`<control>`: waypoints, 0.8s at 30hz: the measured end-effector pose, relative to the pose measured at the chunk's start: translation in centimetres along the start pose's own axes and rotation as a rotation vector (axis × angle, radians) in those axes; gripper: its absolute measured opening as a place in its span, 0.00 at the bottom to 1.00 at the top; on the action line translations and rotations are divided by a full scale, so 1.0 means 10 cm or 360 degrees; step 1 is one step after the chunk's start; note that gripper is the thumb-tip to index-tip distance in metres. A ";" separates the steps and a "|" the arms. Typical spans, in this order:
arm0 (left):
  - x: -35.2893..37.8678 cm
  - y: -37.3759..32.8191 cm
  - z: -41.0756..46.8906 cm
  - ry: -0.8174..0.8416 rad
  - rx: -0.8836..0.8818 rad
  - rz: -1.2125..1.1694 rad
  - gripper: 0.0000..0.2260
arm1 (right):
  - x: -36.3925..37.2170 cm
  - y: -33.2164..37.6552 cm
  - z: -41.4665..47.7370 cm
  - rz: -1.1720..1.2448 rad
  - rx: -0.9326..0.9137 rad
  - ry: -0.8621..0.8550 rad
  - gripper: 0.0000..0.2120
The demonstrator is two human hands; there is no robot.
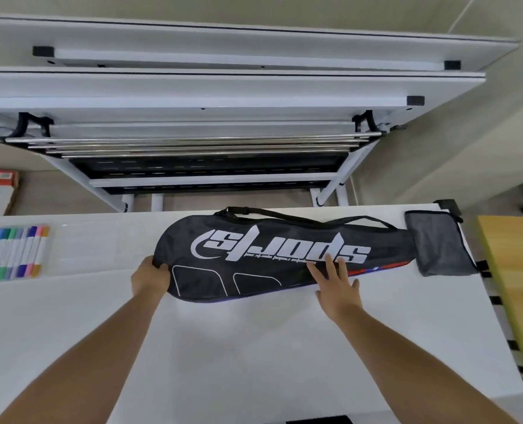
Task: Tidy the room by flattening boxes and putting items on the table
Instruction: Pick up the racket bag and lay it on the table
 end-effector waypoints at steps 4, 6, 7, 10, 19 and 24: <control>0.10 -0.11 -0.10 0.0013 -0.0029 -0.0032 0.12 | 0.05 -0.26 0.08 0.0152 0.0033 -0.0037 0.32; 0.14 -0.17 -0.12 0.0013 -0.0028 -0.0003 0.12 | 0.05 -0.37 0.14 0.0163 0.0013 -0.0035 0.32; 0.14 -0.19 -0.14 0.0014 -0.0028 0.0017 0.12 | 0.05 -0.41 0.16 0.0169 0.0004 -0.0022 0.32; 0.12 -0.27 -0.22 0.0002 -0.0026 0.0070 0.16 | 0.03 -0.48 0.22 0.0208 -0.0039 0.0017 0.30; 0.42 -0.38 -0.88 0.0265 0.1684 0.0798 0.29 | 0.14 -0.50 0.07 0.0102 -0.0058 -0.0092 0.33; 0.63 -0.37 -0.97 0.0302 0.1703 0.1030 0.31 | 0.21 -0.50 0.22 0.0033 -0.0069 -0.0156 0.30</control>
Point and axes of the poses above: each hand's wrist, its own z-axis towards the middle knuckle, its own x-axis out of the palm, y = z × x, the point moved 2 cm from there along z, towards the middle knuckle, and after that the axes turned 15 degrees about -y, right-handed, at the moved point
